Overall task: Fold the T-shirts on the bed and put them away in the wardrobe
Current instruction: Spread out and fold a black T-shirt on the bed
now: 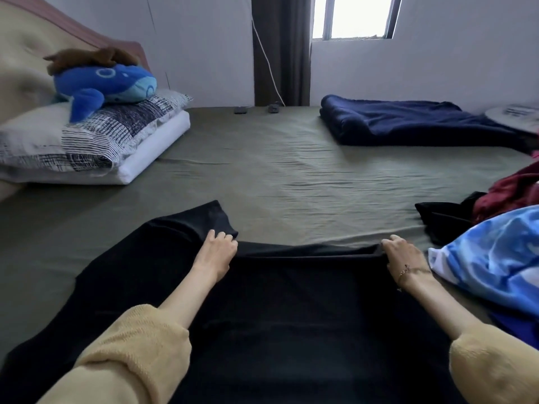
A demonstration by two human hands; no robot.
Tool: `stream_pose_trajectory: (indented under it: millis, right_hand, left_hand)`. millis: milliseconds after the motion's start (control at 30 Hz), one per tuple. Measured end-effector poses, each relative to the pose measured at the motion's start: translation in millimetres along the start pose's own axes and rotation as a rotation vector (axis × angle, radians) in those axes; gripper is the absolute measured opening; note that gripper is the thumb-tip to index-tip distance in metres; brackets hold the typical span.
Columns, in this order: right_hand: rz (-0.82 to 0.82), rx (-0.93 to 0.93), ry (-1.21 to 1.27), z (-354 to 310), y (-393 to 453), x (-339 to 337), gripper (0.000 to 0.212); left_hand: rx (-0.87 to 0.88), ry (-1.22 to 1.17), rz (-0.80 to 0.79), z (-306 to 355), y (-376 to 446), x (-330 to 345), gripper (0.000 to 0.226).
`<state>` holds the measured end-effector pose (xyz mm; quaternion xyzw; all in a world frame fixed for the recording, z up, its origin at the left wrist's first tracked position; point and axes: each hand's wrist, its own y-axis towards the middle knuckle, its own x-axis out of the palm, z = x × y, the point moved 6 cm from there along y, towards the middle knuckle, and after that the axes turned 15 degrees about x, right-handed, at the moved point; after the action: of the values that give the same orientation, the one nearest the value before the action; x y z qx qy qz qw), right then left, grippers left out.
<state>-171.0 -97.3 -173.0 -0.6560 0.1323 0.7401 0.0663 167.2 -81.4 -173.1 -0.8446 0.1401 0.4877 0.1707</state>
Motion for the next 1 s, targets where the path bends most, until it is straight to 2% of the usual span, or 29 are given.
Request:
stream_pose_trajectory:
  millis: [300, 400, 467, 533, 633, 733, 867, 1000]
  right_hand:
    - [0.058, -0.031, -0.092, 28, -67, -8, 0.023]
    - [0.110, -0.063, -0.151, 33, -78, -3, 0.013]
    - [0.150, -0.074, -0.138, 38, -80, -3, 0.023]
    - [0.117, -0.057, -0.184, 47, -86, 1, 0.014]
    - [0.073, -0.014, -0.241, 57, -87, 9, 0.029]
    - [0.058, 0.033, -0.246, 59, -90, 8, 0.035]
    - [0.039, 0.032, -0.173, 47, -92, 6, 0.032]
    - [0.018, -0.050, 0.032, 23, -97, 6, 0.028]
  left_hand:
    - [0.125, 0.057, -0.064, 40, -74, -10, 0.032]
    - [0.111, 0.081, -0.095, 52, -83, -6, 0.035]
    - [0.073, 0.088, -0.108, 55, -88, -2, 0.041]
    - [0.046, 0.097, -0.097, 56, -89, 0, 0.049]
    - [0.032, 0.068, -0.097, 56, -88, 2, 0.058]
    - [0.016, -0.014, -0.128, 58, -85, 0, 0.064]
    - [0.005, -0.229, -0.065, 71, -75, -12, 0.044]
    - [0.016, -0.417, 0.078, 96, -57, -30, 0.032]
